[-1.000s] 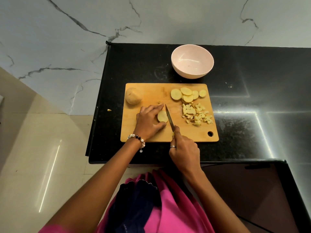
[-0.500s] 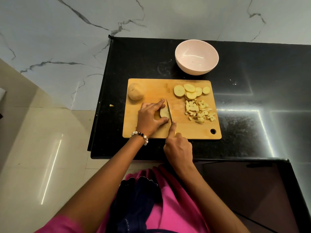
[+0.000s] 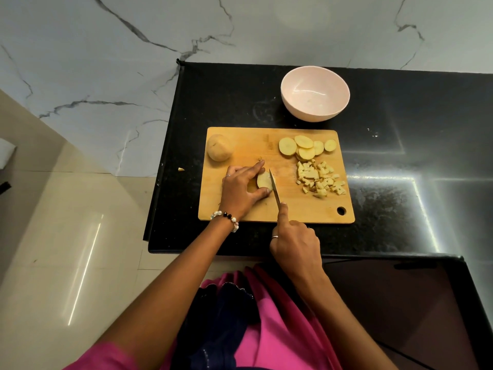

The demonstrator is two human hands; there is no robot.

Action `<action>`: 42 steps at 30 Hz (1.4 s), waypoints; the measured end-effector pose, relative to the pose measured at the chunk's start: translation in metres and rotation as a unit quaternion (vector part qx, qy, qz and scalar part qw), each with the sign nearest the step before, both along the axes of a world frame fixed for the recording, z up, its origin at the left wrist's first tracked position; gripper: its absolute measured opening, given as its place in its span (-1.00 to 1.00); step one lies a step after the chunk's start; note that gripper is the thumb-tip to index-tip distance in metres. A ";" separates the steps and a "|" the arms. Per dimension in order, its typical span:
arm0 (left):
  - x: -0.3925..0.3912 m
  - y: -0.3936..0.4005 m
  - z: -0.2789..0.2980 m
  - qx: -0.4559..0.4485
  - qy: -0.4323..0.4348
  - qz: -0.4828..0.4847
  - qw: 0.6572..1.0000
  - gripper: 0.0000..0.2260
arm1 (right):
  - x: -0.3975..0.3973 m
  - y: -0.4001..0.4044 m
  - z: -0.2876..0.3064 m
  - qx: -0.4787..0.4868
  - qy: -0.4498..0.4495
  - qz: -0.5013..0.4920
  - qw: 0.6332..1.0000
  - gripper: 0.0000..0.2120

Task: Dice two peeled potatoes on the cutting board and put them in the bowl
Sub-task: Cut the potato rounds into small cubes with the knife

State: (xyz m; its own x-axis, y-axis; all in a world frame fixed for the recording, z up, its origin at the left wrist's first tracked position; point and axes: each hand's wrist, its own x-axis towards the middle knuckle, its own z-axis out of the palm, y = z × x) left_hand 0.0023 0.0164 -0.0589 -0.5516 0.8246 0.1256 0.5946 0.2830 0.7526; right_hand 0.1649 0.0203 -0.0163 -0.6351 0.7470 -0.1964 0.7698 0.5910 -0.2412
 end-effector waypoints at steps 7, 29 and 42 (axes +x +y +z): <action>0.001 0.000 0.001 -0.003 -0.009 0.000 1.000 -0.39 | -0.011 0.005 0.003 0.003 0.010 0.004 1.000 -0.43; -0.002 -0.002 0.003 -0.006 -0.023 -0.005 1.000 -0.36 | 0.004 -0.003 -0.001 0.042 0.023 0.016 0.999 -0.42; -0.002 0.000 0.003 -0.003 -0.037 0.013 0.999 -0.31 | -0.035 0.020 -0.010 0.066 -0.011 0.042 0.997 -0.40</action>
